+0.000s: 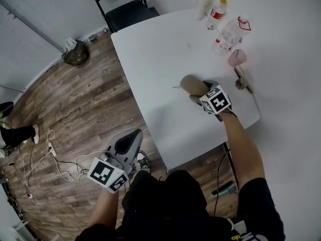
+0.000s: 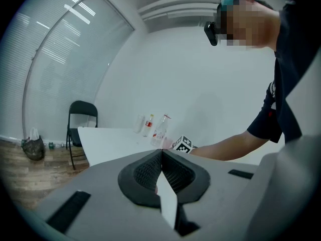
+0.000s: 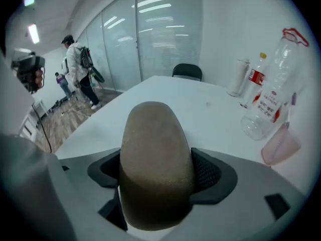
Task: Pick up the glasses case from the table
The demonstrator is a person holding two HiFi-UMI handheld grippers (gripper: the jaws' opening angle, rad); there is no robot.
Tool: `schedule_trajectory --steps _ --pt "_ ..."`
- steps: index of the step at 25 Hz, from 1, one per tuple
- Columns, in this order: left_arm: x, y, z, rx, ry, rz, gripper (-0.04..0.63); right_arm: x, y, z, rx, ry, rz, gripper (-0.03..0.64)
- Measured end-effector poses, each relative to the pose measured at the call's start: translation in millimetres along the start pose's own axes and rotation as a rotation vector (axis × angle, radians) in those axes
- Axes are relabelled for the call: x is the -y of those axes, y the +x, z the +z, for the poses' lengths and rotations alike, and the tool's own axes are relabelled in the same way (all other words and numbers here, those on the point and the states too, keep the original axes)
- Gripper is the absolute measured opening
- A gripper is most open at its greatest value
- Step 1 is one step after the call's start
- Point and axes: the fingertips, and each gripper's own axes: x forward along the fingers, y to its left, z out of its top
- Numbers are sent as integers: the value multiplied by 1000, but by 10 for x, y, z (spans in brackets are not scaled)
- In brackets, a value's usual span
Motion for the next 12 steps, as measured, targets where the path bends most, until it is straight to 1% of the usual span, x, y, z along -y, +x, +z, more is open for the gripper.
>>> schedule_trajectory --steps 4,6,8,12 --pt "46 -34 73 11 13 -10 20 -63 -354 258 206 272 45 407" --pt "84 -56 120 17 21 -23 20 -126 -578 432 313 372 71 407" --pt "138 -91 166 21 36 -36 20 -227 -820 606 403 413 86 407" --pt "244 -152 295 39 70 -48 20 -459 -1355 916 553 414 98 407"
